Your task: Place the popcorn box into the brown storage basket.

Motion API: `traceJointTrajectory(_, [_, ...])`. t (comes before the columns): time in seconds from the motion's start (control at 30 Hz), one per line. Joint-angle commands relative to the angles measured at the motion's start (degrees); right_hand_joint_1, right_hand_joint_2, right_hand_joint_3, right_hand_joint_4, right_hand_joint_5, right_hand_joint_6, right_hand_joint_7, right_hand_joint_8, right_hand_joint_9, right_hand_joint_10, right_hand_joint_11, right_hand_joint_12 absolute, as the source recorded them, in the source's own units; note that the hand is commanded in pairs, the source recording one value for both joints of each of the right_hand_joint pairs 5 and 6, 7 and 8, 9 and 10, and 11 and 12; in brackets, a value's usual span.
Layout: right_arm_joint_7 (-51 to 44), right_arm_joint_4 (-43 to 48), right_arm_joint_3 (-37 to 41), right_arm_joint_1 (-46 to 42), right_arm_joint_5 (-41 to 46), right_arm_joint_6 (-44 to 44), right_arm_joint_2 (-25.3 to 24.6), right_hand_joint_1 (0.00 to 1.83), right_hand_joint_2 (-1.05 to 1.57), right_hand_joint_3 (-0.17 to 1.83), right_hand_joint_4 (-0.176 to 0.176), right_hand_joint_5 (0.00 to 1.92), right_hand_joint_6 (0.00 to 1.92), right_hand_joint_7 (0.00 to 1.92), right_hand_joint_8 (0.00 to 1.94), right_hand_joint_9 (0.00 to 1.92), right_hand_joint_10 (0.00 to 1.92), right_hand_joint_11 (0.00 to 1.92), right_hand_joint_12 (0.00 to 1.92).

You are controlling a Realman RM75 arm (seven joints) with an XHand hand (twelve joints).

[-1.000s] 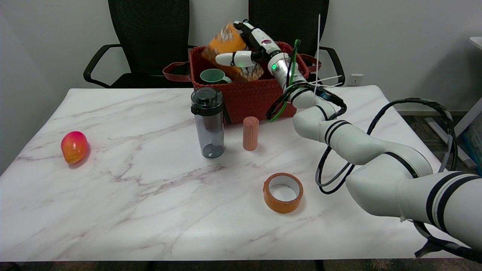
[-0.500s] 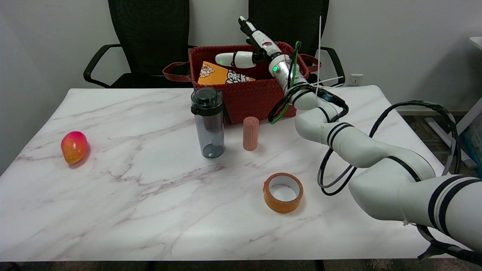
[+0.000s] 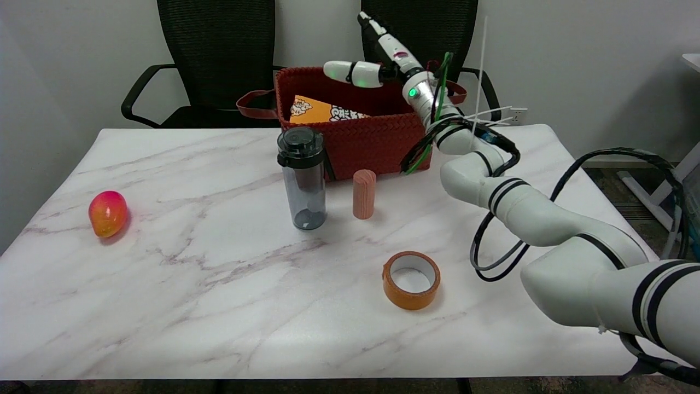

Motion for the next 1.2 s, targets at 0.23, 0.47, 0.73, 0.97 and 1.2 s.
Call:
traceJointTrajectory(0.23, [-0.31, 17.43, 9.27, -12.98, 17.30, -1.21, 17.15, 0.54, 0.75, -0.02, 0.000, 0.00, 0.00, 0.00, 0.00, 0.00, 0.00, 0.11, 0.11])
traceJointTrajectory(0.47, [0.07, 20.07, 19.12, -20.78, 17.30, 0.98, 20.58, 0.53, 0.75, -0.02, 0.000, 0.00, 0.00, 0.00, 0.00, 0.00, 0.00, 0.11, 0.11])
traceJointTrajectory(0.73, [0.09, 22.87, 28.25, -30.00, 18.29, 3.68, 21.91, 0.52, 0.78, -0.01, 0.000, 0.00, 0.00, 0.00, 0.00, 0.00, 0.00, 0.10, 0.10])
traceJointTrajectory(0.97, [0.09, 26.84, 29.44, -37.79, 25.05, 8.22, 22.16, 0.52, 0.80, -0.03, 0.000, 0.00, 0.00, 0.00, 0.00, 0.00, 0.00, 0.11, 0.11])
traceJointTrajectory(1.2, [-0.14, 29.23, 29.44, -41.90, 29.01, 12.15, 21.84, 0.53, 0.81, -0.07, 0.000, 0.00, 0.00, 0.00, 0.00, 0.00, 0.00, 0.13, 0.13])
